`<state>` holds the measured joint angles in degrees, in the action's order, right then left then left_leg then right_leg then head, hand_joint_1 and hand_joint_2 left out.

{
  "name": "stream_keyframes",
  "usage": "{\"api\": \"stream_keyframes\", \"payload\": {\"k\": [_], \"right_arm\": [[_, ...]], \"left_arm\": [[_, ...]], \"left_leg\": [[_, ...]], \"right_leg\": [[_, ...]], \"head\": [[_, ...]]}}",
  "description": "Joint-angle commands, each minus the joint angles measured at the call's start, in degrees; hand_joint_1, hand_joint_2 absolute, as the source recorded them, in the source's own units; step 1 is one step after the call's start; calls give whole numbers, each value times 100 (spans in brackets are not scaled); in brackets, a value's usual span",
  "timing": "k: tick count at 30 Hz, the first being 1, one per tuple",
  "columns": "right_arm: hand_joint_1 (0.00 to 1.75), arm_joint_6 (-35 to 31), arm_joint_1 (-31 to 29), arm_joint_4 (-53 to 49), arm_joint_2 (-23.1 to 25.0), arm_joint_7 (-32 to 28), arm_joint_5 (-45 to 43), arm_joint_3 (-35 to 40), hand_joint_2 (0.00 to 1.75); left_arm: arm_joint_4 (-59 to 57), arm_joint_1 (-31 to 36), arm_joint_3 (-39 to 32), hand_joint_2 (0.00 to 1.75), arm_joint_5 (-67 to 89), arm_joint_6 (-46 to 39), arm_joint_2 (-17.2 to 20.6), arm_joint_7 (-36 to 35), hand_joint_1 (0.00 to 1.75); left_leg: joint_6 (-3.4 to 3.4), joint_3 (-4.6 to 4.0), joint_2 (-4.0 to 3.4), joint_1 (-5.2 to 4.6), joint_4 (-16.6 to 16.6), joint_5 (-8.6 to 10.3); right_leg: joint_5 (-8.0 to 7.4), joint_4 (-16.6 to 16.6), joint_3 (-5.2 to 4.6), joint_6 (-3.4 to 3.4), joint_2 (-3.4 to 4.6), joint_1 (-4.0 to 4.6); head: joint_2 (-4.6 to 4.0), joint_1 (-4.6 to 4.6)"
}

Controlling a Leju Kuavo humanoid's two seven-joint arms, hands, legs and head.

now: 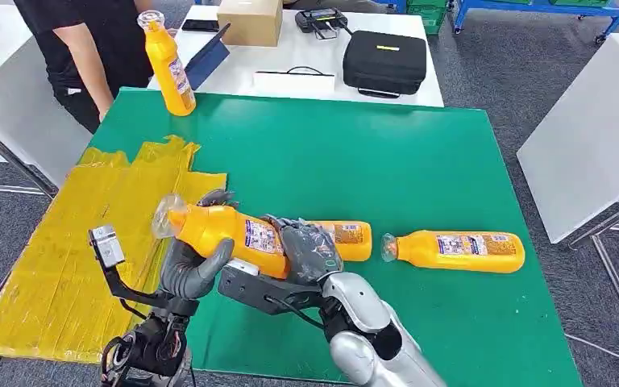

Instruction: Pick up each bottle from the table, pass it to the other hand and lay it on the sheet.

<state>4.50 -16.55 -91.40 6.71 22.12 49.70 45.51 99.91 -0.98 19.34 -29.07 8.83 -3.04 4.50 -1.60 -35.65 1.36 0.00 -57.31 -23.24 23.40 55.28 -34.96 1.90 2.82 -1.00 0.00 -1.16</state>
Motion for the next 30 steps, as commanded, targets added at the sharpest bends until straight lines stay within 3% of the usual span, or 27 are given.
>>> {"api": "stream_keyframes", "payload": {"k": [1,2,22,23,24,26,27,29,30], "right_arm": [[175,42,-150,-75,-215,41,-28,241,175],[175,42,-150,-75,-215,41,-28,241,175],[175,89,-257,-397,-277,296,-203,335,175],[2,-105,-256,-438,-284,257,-126,329,175],[0,-192,-243,-494,-298,246,-120,295,0],[0,-377,-164,-715,-371,283,-78,147,0],[0,14,-45,-648,-511,510,-38,48,0],[0,-903,239,213,-335,-161,348,-476,0],[0,-960,304,270,-275,-348,426,-663,0]], "left_arm": [[-41,24,230,175,83,-67,185,25,175],[-41,24,230,175,83,-67,185,25,175],[201,-107,45,175,-12,-218,153,119,175],[214,-122,16,175,-38,-240,142,150,175],[249,-148,-37,175,-59,-274,140,191,175],[361,-227,-200,175,-31,-359,141,293,175],[434,-275,-289,175,2,-388,152,335,175],[416,-107,-491,175,-10,-370,110,285,175],[404,-93,-590,175,-22,-365,77,257,175]], "left_leg": [[7,14,-7,-1,2,-4],[16,40,-14,-3,-3,-17],[8,13,-8,-3,2,-4],[7,10,-8,-1,1,-3],[9,18,-12,-2,-1,-7],[11,22,-16,-1,-3,-11],[14,32,-19,-2,-5,-15],[8,21,-7,0,2,-8],[11,37,1,1,12,-5]], "right_leg": [[4,-1,13,-7,-15,3],[17,6,38,-16,-32,5],[4,1,12,-8,-15,1],[2,0,10,-7,-12,3],[6,3,17,-10,-15,3],[8,4,21,-11,-18,5],[12,6,30,-14,-24,6],[6,-3,23,-8,-20,5],[7,-13,42,-11,-35,7]], "head": [[0,0],[0,-2],[0,-2],[0,0],[0,-2],[0,0],[0,-2],[0,0],[0,0]]}}
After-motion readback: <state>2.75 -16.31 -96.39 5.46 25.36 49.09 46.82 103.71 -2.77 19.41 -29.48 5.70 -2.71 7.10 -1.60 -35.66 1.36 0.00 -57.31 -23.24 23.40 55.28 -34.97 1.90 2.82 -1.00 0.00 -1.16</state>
